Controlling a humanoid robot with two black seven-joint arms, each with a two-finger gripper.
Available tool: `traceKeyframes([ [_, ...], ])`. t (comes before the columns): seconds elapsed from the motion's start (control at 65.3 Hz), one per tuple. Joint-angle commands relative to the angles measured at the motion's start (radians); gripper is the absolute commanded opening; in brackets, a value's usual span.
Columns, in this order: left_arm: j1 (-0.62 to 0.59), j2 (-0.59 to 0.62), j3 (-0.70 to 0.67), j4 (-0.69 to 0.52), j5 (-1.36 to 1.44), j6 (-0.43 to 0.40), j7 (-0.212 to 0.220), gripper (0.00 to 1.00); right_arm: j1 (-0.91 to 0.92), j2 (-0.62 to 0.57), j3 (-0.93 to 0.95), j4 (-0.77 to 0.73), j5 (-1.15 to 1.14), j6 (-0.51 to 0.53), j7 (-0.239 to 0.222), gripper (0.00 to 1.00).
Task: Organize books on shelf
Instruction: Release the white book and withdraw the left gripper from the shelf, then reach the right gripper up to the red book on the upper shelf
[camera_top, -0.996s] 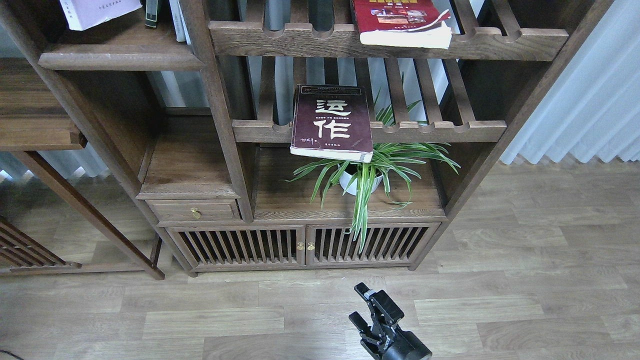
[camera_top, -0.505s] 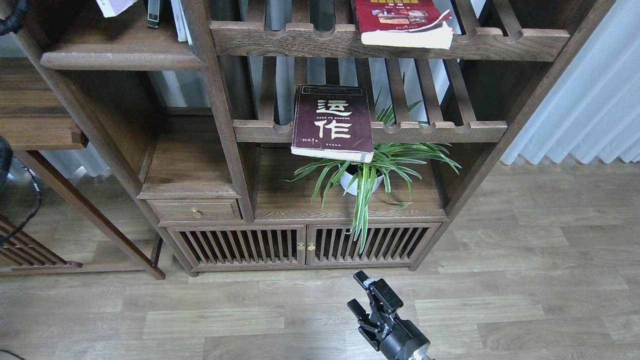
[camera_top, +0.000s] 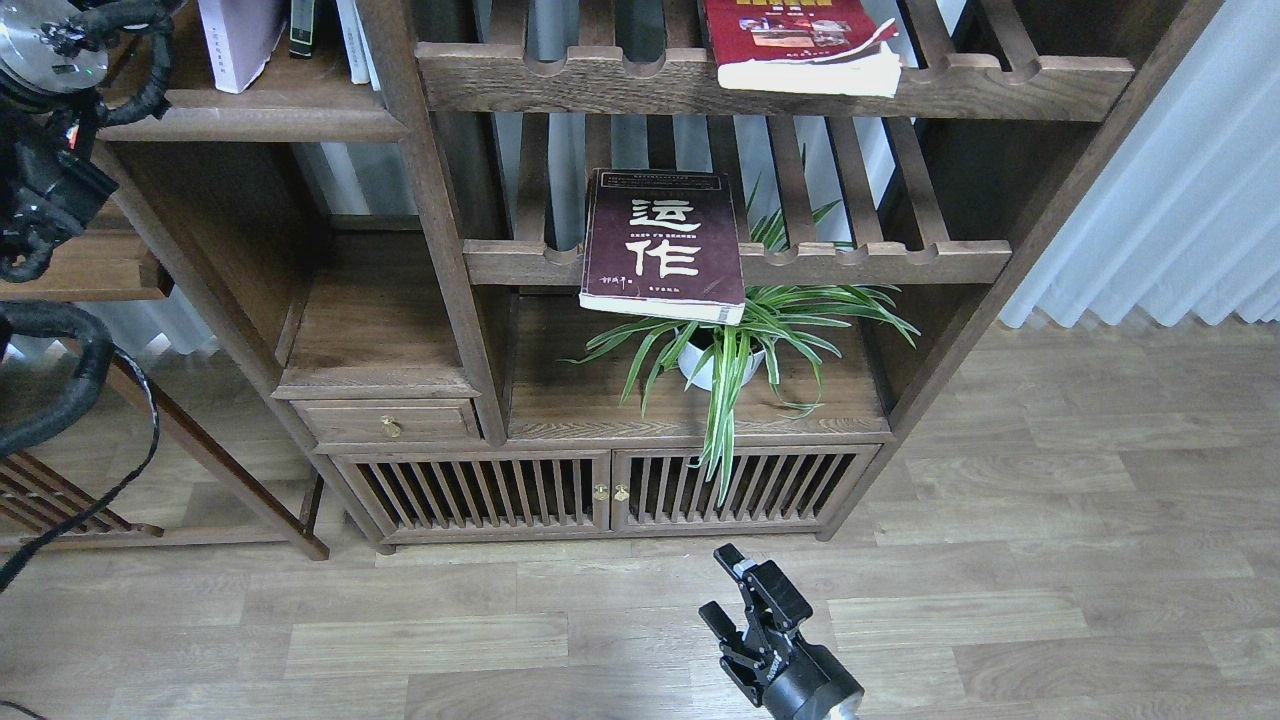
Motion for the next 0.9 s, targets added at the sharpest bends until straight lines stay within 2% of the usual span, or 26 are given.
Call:
traceKeyframes([
  [0.0,0.092,0.066,-0.003,-0.161,-0.012,-0.017,-0.073,1.0,0.001,0.0,0.0,0.0,0.0,0.0,0.0,0.98],
  [0.077,0.152,0.104,-0.014,-0.242,-0.012,-0.012,-0.125,1.0,0.001,0.0,0.002,0.0,0.003,0.0,0.006,0.98],
  [0.123,0.216,0.135,-0.055,-0.32,-0.012,-0.012,-0.153,1.0,0.004,0.0,0.002,0.0,0.005,0.0,0.026,0.98],
  [0.168,0.291,0.152,-0.112,-0.406,-0.011,-0.002,-0.154,0.99,0.01,0.0,0.003,0.0,0.005,0.0,0.051,0.98],
  [0.184,0.387,0.175,-0.179,-0.508,-0.011,0.0,-0.148,0.99,0.016,0.0,0.008,0.0,0.003,0.0,0.09,0.99],
  [0.276,0.52,0.216,-0.247,-0.638,-0.011,-0.003,-0.145,0.99,0.045,0.0,0.012,0.0,0.003,0.0,0.137,0.99],
  [0.368,0.637,0.239,-0.293,-0.755,-0.012,-0.025,-0.145,1.0,0.064,0.0,0.012,0.001,0.003,0.0,0.149,0.98],
  [0.49,0.805,0.242,-0.318,-0.906,-0.017,-0.11,-0.142,1.0,0.087,0.0,-0.002,0.006,-0.011,0.0,0.147,0.97],
  [0.567,0.906,0.232,-0.315,-0.981,-0.02,-0.11,-0.141,1.0,0.104,0.0,0.001,0.006,-0.009,0.0,0.147,0.97],
  [0.689,1.034,0.207,-0.313,-1.031,-0.02,-0.11,-0.13,1.0,0.114,-0.011,0.009,0.012,-0.009,0.0,0.147,0.97],
  [0.888,1.213,0.205,-0.309,-0.991,-0.055,-0.11,-0.125,1.0,0.171,-0.061,-0.002,0.066,-0.012,0.0,0.147,0.97],
])
